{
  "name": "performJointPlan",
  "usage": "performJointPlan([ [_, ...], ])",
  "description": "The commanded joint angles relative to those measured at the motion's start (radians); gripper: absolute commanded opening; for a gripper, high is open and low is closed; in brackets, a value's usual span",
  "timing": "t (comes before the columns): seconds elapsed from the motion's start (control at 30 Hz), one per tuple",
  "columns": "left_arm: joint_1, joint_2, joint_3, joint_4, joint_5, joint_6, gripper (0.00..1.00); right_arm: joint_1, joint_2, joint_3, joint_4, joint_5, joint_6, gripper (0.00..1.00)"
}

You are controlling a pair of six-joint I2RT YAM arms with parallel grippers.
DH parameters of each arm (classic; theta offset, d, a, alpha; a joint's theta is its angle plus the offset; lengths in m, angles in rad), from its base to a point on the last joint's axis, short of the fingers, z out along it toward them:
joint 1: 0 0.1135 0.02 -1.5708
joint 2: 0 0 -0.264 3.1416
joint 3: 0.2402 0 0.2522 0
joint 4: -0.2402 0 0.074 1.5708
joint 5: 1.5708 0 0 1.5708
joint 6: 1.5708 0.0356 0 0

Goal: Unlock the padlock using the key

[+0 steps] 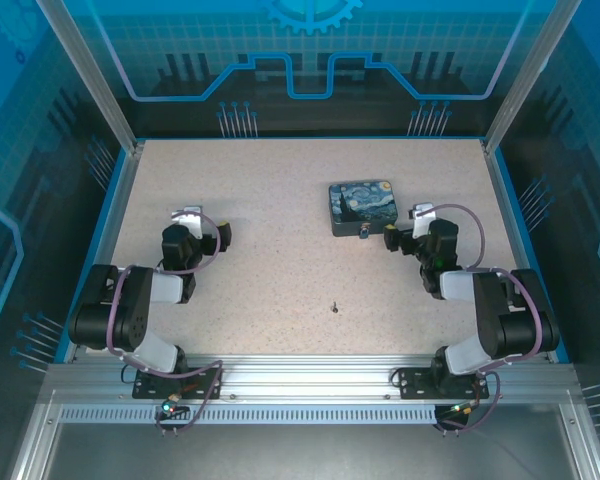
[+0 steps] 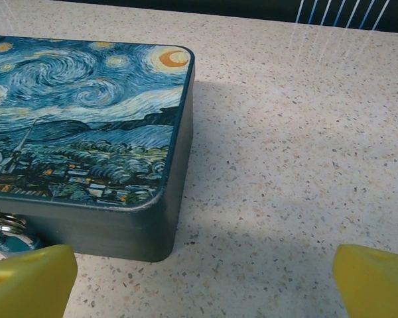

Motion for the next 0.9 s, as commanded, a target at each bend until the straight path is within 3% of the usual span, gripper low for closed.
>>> performJointPlan([
  [0.0,0.007,-0.094,-0.030,0.018,-0.032,-0.023,0.99,-0.022,-0.104,0.023,-0.077,0.027,0.031,1.00],
  [0.2,0.005,-0.385,0.063,-0.351,-0.077,-0.118,0.99,-0.043,-0.437,0.033,-0.433,0.088,0.135,1.00],
  [0.37,0.006,-0.440,0.267,-0.734,0.007,-0.354,0.99,-0.067,-0.539,0.100,-0.693,-0.030,0.264,1.00],
  [0.57,-0.035,-0.379,0.343,-0.808,0.190,-0.582,0.99,-0.100,-0.419,0.191,-0.744,-0.267,0.412,1.00],
  [0.87,-0.274,-0.053,0.524,-0.780,0.338,-0.658,0.99,-0.145,-0.055,0.371,-0.607,-0.463,0.508,1.00],
])
